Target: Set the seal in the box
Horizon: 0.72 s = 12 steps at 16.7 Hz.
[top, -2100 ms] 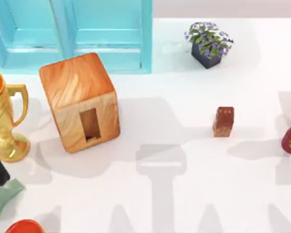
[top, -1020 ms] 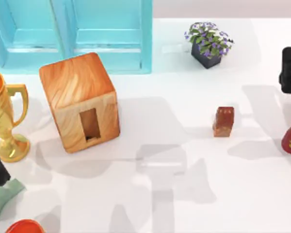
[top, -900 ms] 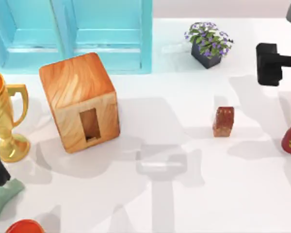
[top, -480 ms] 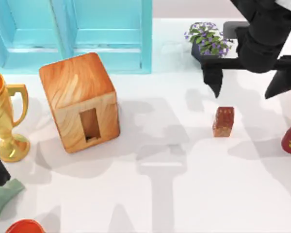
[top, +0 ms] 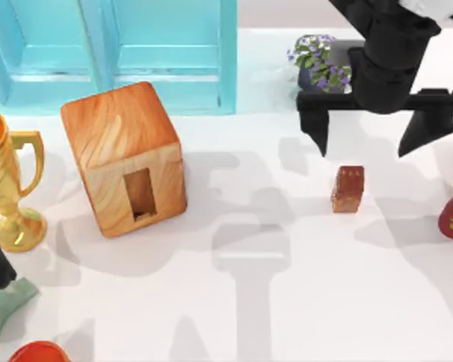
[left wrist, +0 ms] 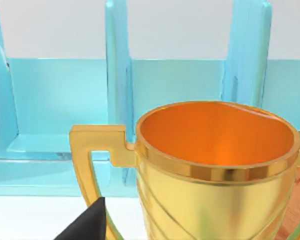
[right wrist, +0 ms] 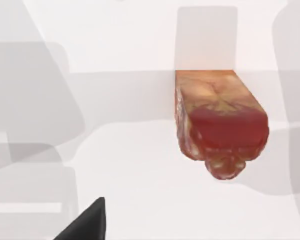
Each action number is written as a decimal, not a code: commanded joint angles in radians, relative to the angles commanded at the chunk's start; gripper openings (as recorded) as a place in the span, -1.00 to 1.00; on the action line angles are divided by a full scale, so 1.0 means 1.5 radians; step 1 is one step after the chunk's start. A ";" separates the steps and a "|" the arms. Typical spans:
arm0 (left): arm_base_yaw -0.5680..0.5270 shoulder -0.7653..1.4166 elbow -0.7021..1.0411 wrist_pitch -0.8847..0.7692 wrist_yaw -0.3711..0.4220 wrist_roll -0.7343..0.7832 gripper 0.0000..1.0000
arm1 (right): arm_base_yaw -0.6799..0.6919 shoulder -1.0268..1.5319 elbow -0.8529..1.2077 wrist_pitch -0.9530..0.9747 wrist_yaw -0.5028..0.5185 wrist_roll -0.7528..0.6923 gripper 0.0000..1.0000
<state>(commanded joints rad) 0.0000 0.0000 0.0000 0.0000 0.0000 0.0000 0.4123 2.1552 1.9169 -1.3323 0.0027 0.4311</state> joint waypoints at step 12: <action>0.000 0.000 0.000 0.000 0.000 0.000 1.00 | 0.001 0.048 -0.183 0.232 0.000 0.002 1.00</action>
<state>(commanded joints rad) 0.0000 0.0000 0.0000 0.0000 0.0000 0.0000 0.4144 2.2272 1.6418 -0.9837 0.0034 0.4341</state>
